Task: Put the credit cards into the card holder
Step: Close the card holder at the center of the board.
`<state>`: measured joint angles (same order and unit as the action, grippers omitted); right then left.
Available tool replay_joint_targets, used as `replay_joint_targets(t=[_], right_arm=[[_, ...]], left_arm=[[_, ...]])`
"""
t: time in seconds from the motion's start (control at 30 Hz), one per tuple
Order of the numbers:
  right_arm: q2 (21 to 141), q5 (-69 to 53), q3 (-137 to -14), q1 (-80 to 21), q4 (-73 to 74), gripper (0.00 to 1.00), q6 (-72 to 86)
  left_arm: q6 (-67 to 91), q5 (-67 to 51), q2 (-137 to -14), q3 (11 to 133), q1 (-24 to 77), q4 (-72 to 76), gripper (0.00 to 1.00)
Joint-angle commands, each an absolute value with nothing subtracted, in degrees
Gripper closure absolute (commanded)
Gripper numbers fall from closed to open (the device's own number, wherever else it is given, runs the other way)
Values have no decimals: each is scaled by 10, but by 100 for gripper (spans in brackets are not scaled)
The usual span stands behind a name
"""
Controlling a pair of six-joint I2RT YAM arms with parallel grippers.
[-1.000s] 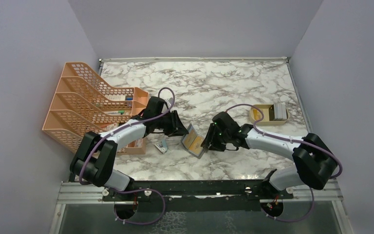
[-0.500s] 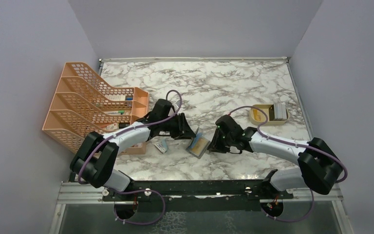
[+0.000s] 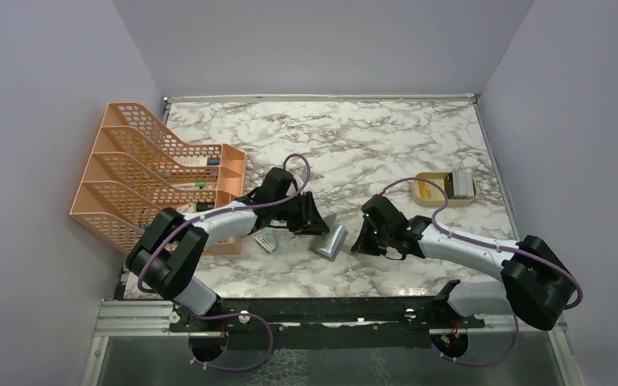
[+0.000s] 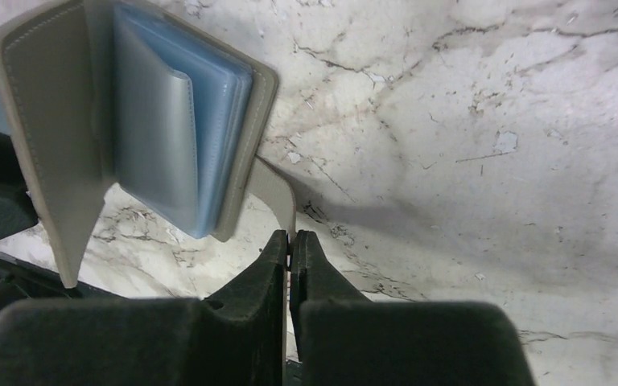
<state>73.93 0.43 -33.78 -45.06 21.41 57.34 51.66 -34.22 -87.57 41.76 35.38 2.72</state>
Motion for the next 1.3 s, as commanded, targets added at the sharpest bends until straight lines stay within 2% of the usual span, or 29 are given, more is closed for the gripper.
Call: replay_joint_targets(t=[0.0, 0.13, 0.23, 0.47, 0.73, 1.03, 1.27], right_arm=[[711, 54, -337, -453, 201, 99, 546], [706, 83, -347, -453, 208, 99, 524], [708, 90, -356, -454, 211, 99, 513], [719, 90, -370, -452, 207, 99, 489], [723, 48, -398, -453, 197, 99, 451], [783, -18, -429, -453, 168, 98, 442], [813, -17, -445, -453, 160, 96, 446]], left_arm=[[502, -334, -892, 425, 356, 45, 64], [503, -343, -901, 423, 357, 63, 57], [531, -377, -913, 405, 359, 129, 55], [525, -384, -950, 405, 366, 147, 71], [479, -330, -968, 432, 366, 66, 71], [443, -300, -993, 450, 366, 16, 71], [430, -288, -1008, 461, 367, -7, 71]])
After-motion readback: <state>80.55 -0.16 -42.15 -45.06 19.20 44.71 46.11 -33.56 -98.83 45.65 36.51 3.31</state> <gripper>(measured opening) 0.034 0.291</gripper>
